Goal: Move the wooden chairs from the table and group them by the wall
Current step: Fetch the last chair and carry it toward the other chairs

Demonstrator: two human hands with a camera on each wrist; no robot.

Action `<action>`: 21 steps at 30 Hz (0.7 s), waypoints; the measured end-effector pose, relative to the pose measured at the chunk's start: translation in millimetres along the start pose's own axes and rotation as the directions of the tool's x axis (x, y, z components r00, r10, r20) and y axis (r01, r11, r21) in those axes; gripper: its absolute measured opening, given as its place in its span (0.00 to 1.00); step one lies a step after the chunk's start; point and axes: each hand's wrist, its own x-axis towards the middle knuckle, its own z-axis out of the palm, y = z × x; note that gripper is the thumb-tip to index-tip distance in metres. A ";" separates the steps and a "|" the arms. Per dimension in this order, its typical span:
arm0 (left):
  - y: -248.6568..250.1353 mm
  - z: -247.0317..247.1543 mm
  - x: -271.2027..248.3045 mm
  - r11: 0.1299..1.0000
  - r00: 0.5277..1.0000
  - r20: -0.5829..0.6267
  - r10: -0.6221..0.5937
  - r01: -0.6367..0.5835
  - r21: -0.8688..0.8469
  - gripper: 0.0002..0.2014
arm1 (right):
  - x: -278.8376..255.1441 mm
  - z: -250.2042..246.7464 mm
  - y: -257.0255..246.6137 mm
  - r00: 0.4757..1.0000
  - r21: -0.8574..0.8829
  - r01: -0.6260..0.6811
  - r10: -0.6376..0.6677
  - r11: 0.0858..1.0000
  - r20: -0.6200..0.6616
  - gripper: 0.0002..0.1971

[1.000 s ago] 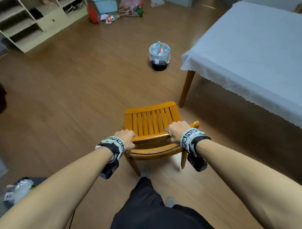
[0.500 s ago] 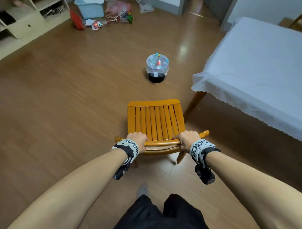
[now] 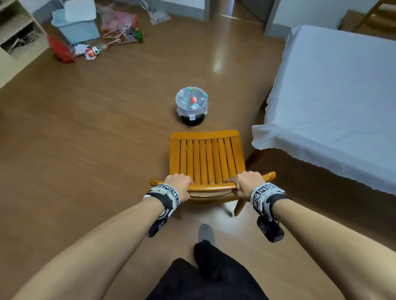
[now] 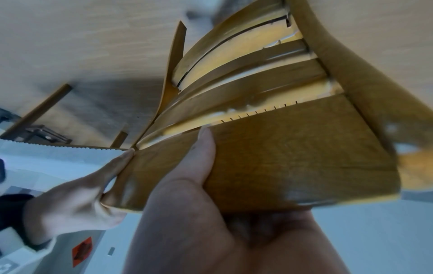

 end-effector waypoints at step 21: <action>-310.2 -55.2 61.5 0.982 0.994 -0.024 -0.105 0.100 -0.160 0.22 | 264.2 -146.9 -176.8 0.989 -0.080 0.138 -0.133 0.987 0.059 0.21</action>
